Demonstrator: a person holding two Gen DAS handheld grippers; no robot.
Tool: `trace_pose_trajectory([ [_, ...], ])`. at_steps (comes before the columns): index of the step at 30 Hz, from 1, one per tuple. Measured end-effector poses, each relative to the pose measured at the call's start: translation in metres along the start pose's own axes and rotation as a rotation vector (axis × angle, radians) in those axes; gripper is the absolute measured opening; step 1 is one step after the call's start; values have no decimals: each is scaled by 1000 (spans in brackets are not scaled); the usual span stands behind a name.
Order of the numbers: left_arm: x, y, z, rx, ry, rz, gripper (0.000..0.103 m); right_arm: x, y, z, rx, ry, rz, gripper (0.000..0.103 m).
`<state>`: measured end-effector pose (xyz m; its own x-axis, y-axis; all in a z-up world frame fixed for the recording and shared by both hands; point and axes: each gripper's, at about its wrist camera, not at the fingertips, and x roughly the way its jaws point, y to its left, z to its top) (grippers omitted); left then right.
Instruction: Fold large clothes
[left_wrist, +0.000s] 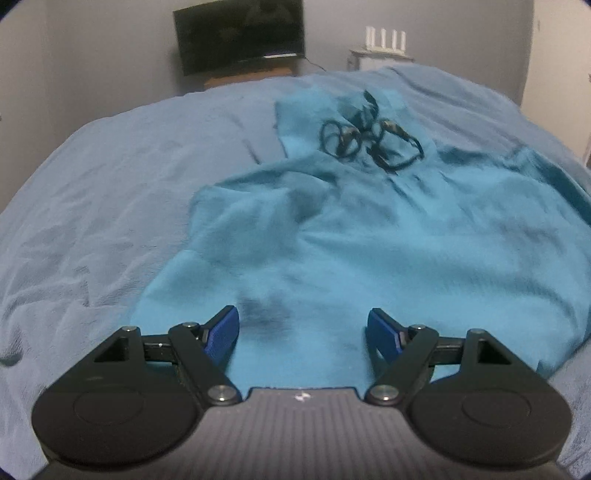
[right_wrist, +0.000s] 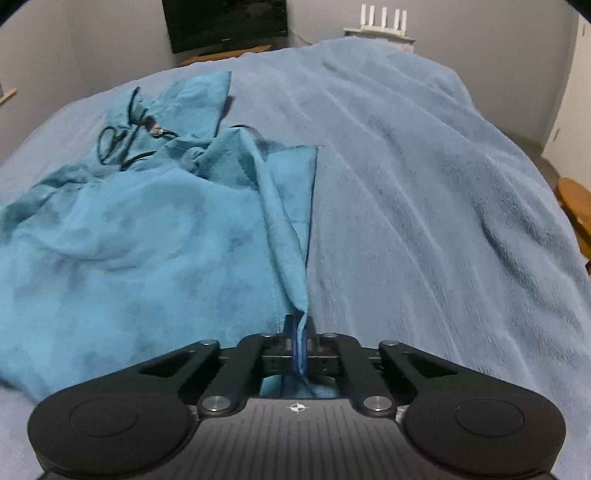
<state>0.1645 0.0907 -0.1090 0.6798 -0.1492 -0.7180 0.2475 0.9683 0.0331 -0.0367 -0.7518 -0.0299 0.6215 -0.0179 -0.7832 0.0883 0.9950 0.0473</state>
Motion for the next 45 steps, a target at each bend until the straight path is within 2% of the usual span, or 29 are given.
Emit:
trace_pose_trajectory([
  [3, -1, 11, -3, -28, 3, 10, 77, -16, -14, -1, 52, 15, 48, 3],
  [5, 6, 19, -9, -56, 37, 9, 77, -12, -18, -4, 68, 27, 1, 9],
  [7, 19, 27, -13, -89, 79, 0, 78, -2, -18, -6, 77, 51, -51, 25],
  [10, 27, 31, -14, -100, 88, 14, 78, 0, -6, -5, 19, 42, -110, 30],
  [11, 27, 30, -14, -97, 85, 15, 78, -5, 2, -4, -18, 6, -136, 32],
  [13, 27, 29, -14, -94, 80, 17, 78, -16, 17, -4, -88, -89, -181, 44],
  [14, 28, 30, -14, -98, 78, 15, 78, -24, 24, -5, -124, -146, -191, 46],
  [16, 30, 30, -13, -104, 80, 13, 78, -35, 41, -6, -205, -251, -179, 49],
  [19, 31, 27, -12, -92, 81, 20, 79, -39, 67, -7, -322, -337, -104, 53],
  [21, 29, 25, -11, -84, 76, 26, 79, -28, 83, -6, -404, -315, -34, 57],
  [24, 24, 22, -6, -78, 55, 32, 79, 3, 106, -9, -536, -185, 28, 57],
  [26, 20, 17, 0, -74, 23, 20, 79, 31, 115, -5, -580, -81, 31, 57],
  [28, 16, 11, 8, -69, -7, -14, 79, 50, 117, -5, -576, -22, 30, 57],
  [30, 17, 1, 17, -49, -32, -33, 79, 55, 118, -1, -550, -22, 47, 57],
  [34, 25, -16, 40, -39, -72, -80, 81, 46, 112, 10, -472, -109, 102, 57],
  [37, 42, -25, 57, -76, -85, -119, 81, 40, 107, 13, -422, -175, 90, 60],
  [40, 64, -32, 68, -86, -100, -103, 81, 44, 101, 26, -326, -213, 129, 60],
  [42, 81, -34, 70, -83, -105, -66, 81, 45, 98, 41, -259, -244, 168, 58],
  [45, 105, -22, 66, -110, -60, -7, 80, 55, 105, 66, -202, -292, 176, 56],
])
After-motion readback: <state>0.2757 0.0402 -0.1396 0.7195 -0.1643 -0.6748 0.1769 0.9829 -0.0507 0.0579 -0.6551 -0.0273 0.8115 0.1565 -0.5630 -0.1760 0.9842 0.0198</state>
